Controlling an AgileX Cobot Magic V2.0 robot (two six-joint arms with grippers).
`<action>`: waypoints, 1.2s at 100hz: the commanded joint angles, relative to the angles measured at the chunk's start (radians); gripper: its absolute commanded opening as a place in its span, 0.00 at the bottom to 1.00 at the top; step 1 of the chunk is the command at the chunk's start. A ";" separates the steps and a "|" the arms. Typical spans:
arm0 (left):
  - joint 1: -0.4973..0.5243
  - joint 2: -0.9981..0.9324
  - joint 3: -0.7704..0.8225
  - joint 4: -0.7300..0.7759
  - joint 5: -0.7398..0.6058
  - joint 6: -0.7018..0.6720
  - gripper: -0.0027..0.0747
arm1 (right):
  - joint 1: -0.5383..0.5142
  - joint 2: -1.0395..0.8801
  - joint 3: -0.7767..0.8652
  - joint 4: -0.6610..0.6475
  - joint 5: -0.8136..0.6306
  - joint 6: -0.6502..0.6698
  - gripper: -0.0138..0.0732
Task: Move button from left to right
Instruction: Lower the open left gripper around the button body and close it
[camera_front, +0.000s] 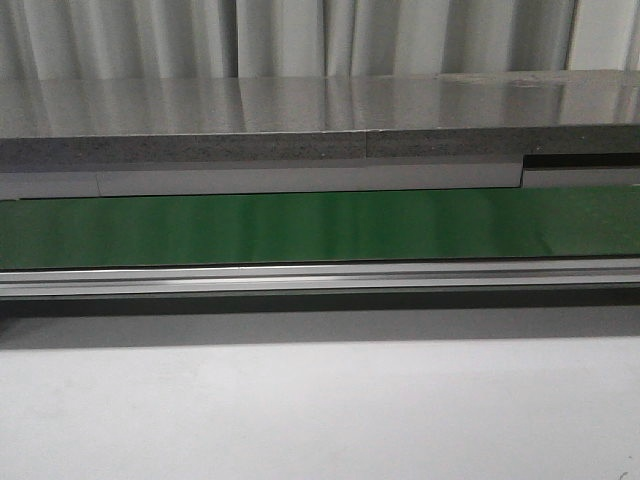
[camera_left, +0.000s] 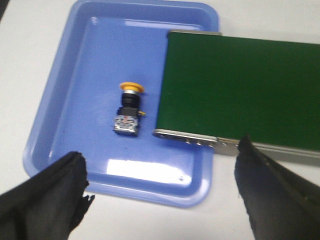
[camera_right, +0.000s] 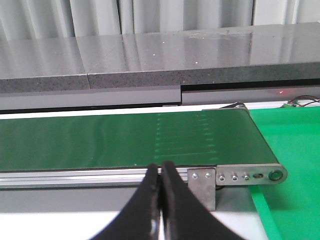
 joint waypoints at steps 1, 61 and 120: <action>0.072 0.060 -0.076 0.001 -0.069 -0.012 0.79 | 0.000 -0.019 -0.018 -0.013 -0.074 -0.001 0.08; 0.182 0.650 -0.333 -0.040 -0.159 -0.002 0.79 | 0.000 -0.019 -0.018 -0.013 -0.074 -0.001 0.08; 0.182 0.833 -0.384 -0.076 -0.162 0.076 0.79 | 0.000 -0.019 -0.018 -0.013 -0.074 -0.001 0.08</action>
